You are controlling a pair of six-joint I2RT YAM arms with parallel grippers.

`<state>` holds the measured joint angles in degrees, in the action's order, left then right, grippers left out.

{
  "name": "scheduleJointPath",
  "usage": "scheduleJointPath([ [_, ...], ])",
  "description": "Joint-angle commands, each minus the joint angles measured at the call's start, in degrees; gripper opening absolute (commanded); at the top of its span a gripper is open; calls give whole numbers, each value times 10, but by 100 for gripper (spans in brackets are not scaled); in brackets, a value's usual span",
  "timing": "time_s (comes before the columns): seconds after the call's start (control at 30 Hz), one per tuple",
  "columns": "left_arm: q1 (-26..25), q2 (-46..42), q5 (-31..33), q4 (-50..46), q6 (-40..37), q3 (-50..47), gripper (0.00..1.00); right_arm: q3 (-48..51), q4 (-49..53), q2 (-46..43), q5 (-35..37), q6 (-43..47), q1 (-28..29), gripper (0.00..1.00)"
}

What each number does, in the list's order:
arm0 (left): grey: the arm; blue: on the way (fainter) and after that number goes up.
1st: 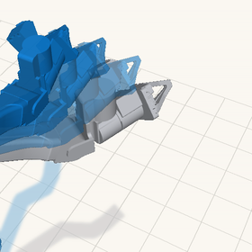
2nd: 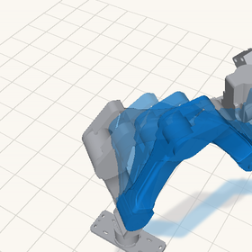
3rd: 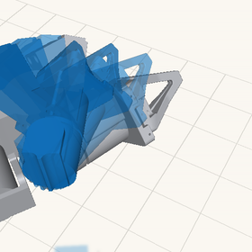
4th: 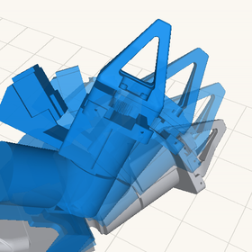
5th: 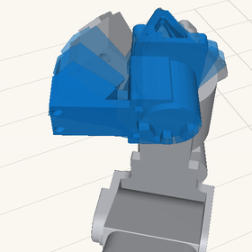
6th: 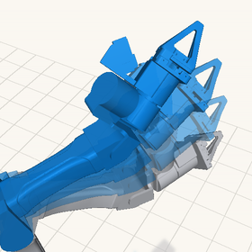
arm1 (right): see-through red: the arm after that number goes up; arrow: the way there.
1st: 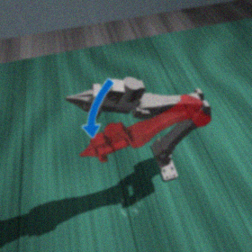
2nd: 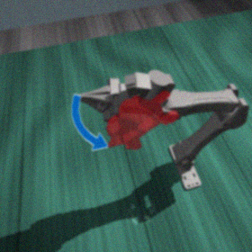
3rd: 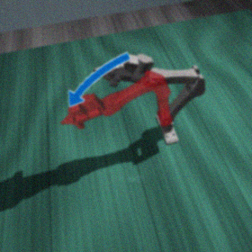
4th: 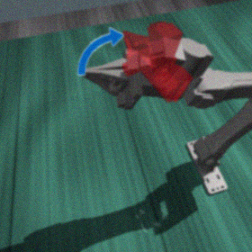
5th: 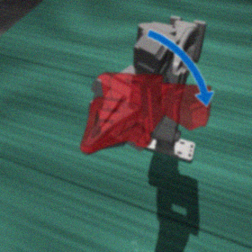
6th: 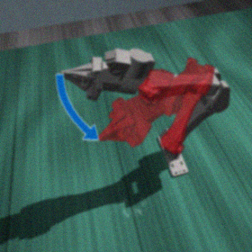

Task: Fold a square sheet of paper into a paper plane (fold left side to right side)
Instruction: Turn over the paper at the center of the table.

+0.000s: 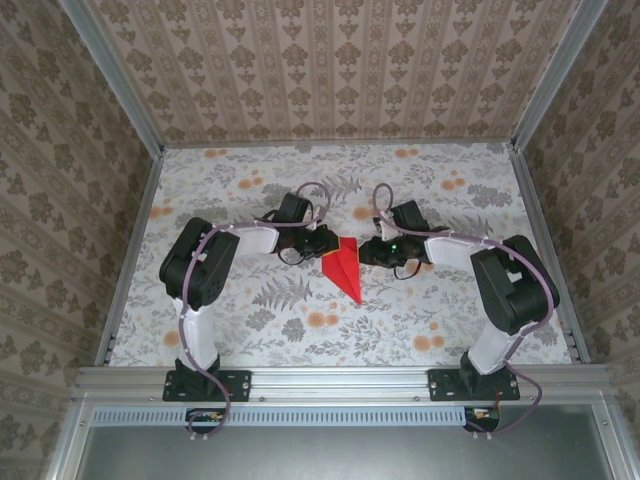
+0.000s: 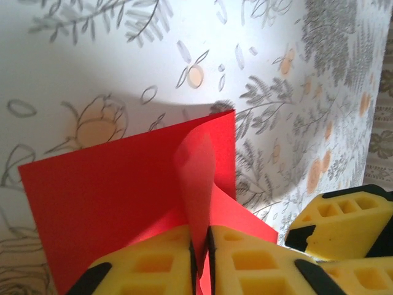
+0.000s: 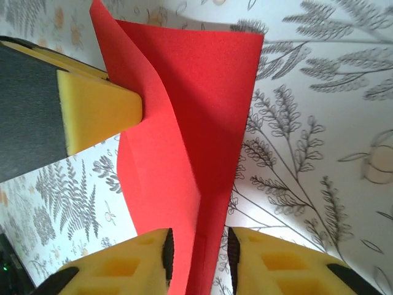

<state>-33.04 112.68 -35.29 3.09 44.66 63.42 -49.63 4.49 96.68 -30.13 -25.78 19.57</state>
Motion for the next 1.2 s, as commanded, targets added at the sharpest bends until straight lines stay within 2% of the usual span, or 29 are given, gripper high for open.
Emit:
scheduleJointPath([
  [0.0,-1,-14,-12,6,-25,25,11,17,2,-46,-1,-2,-23,42],
  [0.1,3,-36,-12,-6,-35,35,8,39,-18,-77,-41,-17,-48,57],
  [0.2,14,-65,-12,-14,-34,40,6,73,-71,-114,-93,-53,-71,75],
  [0.27,21,-86,-30,-18,-29,47,6,90,-102,-133,-125,-75,-82,89],
  [0.3,26,-96,-33,-19,-26,50,6,96,-114,-141,-144,-83,-85,100],
  [0.4,35,-128,-44,-20,-12,63,6,103,-149,-146,-208,-111,-87,100],
  [0.5,42,-151,-53,-19,4,77,6,120,-229,-143,-259,-166,-83,100],
  [0.87,46,-178,-87,46,80,81,7,120,-398,-91,-323,-289,-45,99],
  [1.17,44,-180,-96,64,99,69,7,80,-512,-39,-332,-382,-38,77],
])
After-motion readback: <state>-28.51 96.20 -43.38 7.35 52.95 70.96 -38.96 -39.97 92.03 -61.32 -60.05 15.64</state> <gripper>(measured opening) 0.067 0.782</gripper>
